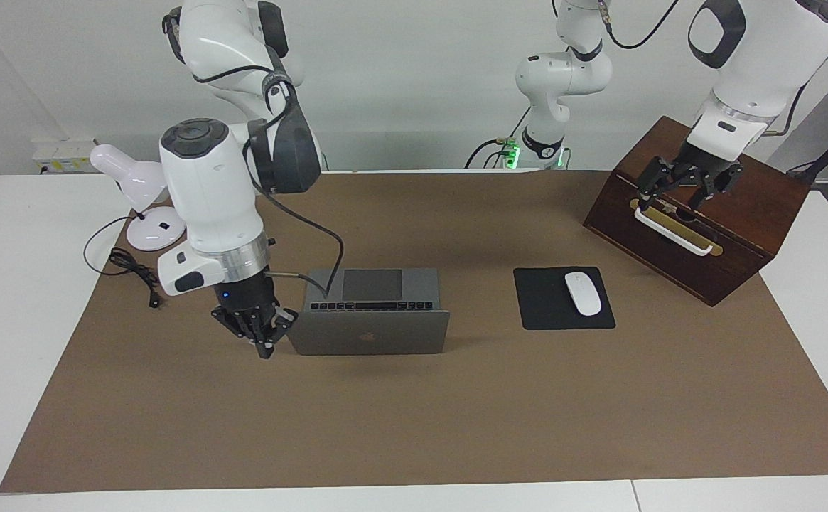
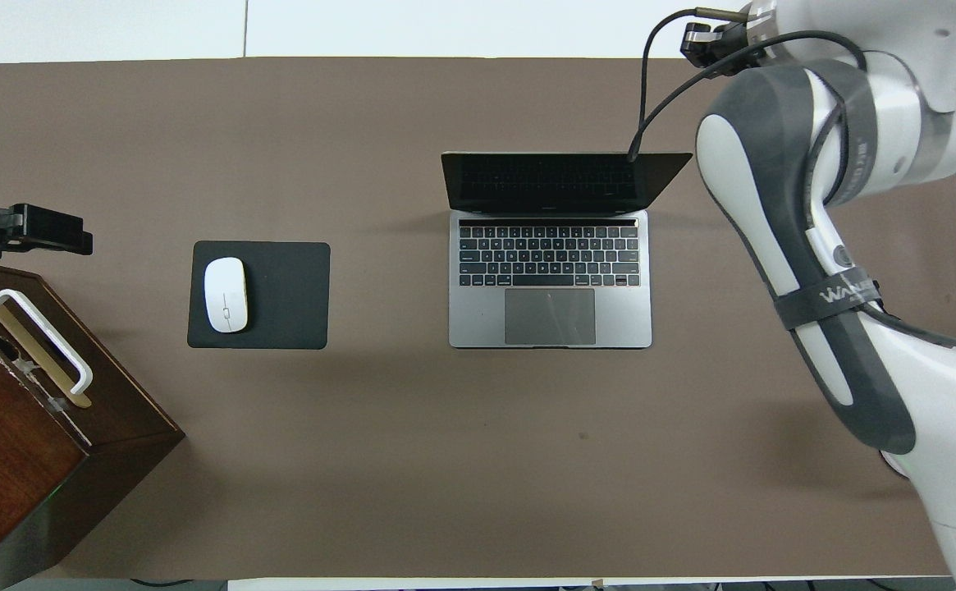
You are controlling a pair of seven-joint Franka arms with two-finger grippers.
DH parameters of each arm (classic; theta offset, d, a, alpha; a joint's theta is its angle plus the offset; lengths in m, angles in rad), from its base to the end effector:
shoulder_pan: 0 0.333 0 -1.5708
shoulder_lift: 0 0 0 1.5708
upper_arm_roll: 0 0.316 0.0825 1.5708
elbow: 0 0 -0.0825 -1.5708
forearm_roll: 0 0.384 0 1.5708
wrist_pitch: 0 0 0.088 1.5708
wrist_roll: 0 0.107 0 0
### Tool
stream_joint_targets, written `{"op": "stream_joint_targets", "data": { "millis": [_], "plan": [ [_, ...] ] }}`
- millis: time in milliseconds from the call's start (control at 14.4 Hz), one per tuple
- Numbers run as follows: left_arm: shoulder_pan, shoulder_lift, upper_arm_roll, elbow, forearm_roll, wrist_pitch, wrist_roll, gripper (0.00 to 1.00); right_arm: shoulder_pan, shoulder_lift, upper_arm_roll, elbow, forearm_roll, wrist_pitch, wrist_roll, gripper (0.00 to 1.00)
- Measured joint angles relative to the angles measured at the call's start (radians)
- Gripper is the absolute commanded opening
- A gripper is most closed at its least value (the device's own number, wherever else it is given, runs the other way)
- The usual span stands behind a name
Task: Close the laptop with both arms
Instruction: 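Reach the right gripper toward the laptop screen while the left gripper advances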
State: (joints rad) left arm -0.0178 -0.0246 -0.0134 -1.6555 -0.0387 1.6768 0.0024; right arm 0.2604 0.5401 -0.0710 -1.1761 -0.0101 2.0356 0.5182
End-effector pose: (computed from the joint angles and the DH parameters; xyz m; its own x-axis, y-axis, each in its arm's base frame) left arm 0.5554 -0.0212 0.6074 0.9985 -0.0295 0.0459 -0.0312 -0.9988 0.0382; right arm 0.7262 0.1530 0.5144 0.9041 -0.3078 0.2964 -0.2860 -0.9512 -0.1155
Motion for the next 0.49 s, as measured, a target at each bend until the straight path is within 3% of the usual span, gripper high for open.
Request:
{"op": "stream_joint_targets", "data": {
  "millis": [139,208,485],
  "plan": [
    [-0.006,0.0,-0.005,0.0,0.0,0.001,-0.05,0.2,0.018,0.0,0.0,-0.008,0.0,0.015,0.033,0.0],
    [-0.013,0.0,-0.008,0.0,0.0,0.003,-0.077,0.0,0.021,0.0,0.0,-0.008,0.0,0.015,0.044,0.0],
    [-0.038,0.0,-0.012,-0.008,0.0,0.016,-0.116,0.0,0.043,0.0,0.0,-0.018,0.0,0.024,0.103,0.0]
  ]
}}
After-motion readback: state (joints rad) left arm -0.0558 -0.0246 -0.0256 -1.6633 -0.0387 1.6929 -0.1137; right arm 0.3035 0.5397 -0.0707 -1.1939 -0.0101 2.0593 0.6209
